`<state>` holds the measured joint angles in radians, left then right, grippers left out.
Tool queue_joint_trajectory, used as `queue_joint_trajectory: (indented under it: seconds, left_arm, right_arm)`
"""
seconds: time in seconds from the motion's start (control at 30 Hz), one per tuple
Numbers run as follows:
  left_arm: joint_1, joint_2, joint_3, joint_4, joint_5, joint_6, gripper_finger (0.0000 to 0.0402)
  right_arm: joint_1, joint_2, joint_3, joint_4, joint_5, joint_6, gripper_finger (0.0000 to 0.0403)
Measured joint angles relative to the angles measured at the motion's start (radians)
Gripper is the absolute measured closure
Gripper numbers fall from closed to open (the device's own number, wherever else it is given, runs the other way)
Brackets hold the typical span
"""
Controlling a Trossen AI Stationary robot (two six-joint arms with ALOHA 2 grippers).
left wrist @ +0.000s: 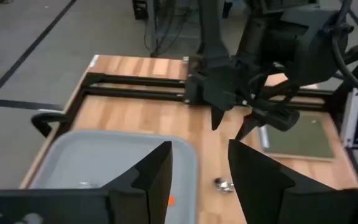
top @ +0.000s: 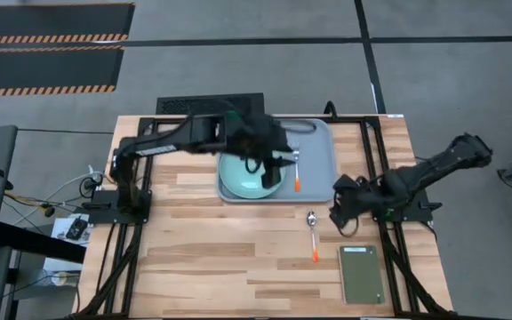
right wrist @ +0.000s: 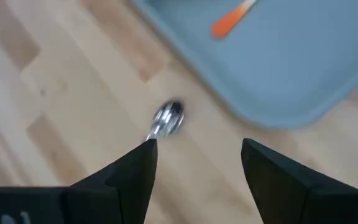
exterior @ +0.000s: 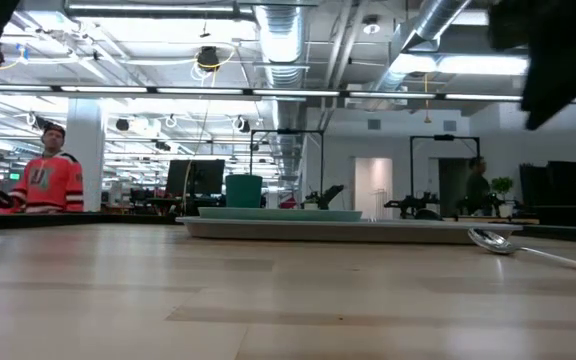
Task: Pick and place plate/cup/fork/spoon on tray
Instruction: Put the orange spoon on the gray tray to the right of the orange fork
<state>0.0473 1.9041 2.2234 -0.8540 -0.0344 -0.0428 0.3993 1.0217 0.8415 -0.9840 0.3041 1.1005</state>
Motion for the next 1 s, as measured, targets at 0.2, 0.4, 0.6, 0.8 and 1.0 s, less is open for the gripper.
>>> queue_joint_trajectory:
  seconds: [0.2, 0.4, 0.6, 0.8, 1.0]
  left_arm:
    - [-0.132, 0.062, -0.001, 0.025, -0.233, -0.196, 0.0254]
    - [-0.216, 0.273, -0.004, 0.021, -0.602, -0.374, 0.0247]
    - [-0.217, 0.467, -0.005, 0.15, -0.412, -0.326, 0.0246]
    - [-0.15, 0.538, -0.003, 0.286, -0.177, -0.283, 0.0246]
    - [-0.07, 0.558, -0.002, 0.276, 0.081, -0.228, 0.0246]
  right_arm:
    - [0.207, -0.012, -0.001, -0.007, 0.025, 0.204, 0.0143]
    - [0.331, -0.012, -0.001, -0.051, 0.099, 0.346, 0.0143]
    - [0.39, -0.014, -0.001, -0.108, 0.114, 0.419, 0.0143]
    - [0.407, -0.015, -0.001, -0.109, 0.115, 0.438, 0.0143]
    - [0.409, -0.015, -0.001, -0.106, 0.089, 0.44, 0.0143]
